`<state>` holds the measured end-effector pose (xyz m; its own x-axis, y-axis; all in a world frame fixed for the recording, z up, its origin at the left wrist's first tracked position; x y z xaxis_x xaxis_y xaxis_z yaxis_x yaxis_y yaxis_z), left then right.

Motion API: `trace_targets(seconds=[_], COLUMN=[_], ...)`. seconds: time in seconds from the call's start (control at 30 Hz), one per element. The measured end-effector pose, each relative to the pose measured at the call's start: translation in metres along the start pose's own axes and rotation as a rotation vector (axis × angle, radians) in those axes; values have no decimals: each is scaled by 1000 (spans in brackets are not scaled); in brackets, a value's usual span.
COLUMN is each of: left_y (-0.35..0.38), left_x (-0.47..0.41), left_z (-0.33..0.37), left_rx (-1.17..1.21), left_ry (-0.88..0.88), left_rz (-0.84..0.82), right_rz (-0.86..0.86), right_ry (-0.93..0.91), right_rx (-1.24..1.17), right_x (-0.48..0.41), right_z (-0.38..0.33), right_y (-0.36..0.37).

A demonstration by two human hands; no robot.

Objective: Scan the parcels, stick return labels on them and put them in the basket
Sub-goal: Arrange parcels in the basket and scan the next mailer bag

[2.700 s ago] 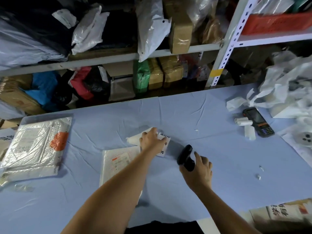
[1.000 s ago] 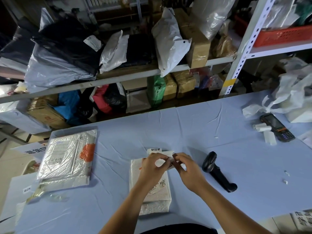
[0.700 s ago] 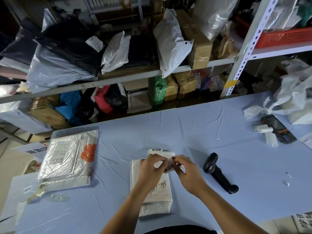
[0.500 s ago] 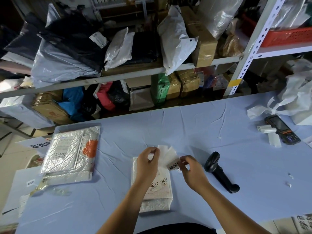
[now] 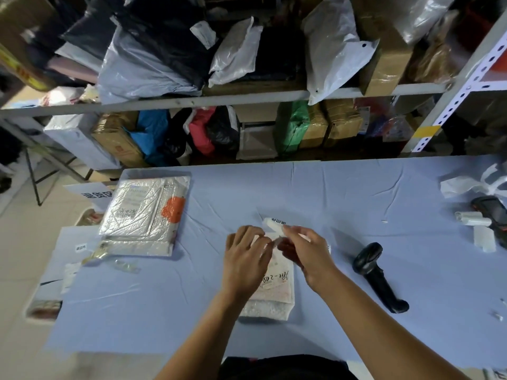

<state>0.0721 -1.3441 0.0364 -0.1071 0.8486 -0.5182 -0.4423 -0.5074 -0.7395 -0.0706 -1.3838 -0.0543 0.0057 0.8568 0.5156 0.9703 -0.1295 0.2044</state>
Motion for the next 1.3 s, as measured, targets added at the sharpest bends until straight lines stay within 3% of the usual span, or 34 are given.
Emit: trace_targets(seconds=[0.2,0.33,0.4,0.43,0.5,0.57,0.6,0.63,0.77,0.83,0.97,1.13,1.23,1.3], left_y=[-19,-25,-21,-16,-2,12,20,25,26,32,52,84,96,101], left_x=[31,39,42,44,53,71,81,85,87,89,85,96,105,108], left_z=[-8,-15,-27,-37,-65,-83,-88,-92,-114,-121,-125,-139,-142,-135], left_rx=[-117,-100,-99,-100,4,486,769,921,860,737,442,314,311,205], left_ry=[190,186,138,65,-246,-706,-927,-1041,-1148,-1130,-898,-779,-745,-610], left_rz=[-21,-38,-124,-213,-450,-609,-607,-550,-364,-359,-447,-544,-590,-646], right_rz=[-46,-58,-55,-54,-71,-116,-135,-148,-113,-66,8,12,-12,56], right_ry=[64,60,47,35,5,3,7,7,-72,-117,-221,-304,-219,-117], right_rx=[80,75,53,44,16,-37,-50,-47,173,351,696,938,990,921], right_x=[10,18,20,20,18,18,19,19,17,15,8,-5,-13,-12], right_z=[11,22,28,31,35,42,46,50,62,66,75,96,119,130], right_y=[18,26,27,26,25,27,28,29,27,25,28,44,49,46])
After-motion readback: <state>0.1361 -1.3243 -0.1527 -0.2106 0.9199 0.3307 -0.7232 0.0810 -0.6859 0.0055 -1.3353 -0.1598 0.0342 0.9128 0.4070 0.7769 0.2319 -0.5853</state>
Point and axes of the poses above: each hand's wrist, its own x-axis away from the middle knuckle, its own y-axis out of the palm, z = x × y, the point moved 9 cm from there along -x, towards the middle knuckle, and after that the axes turned 8 degrees about -y, right-handed, at the moved point
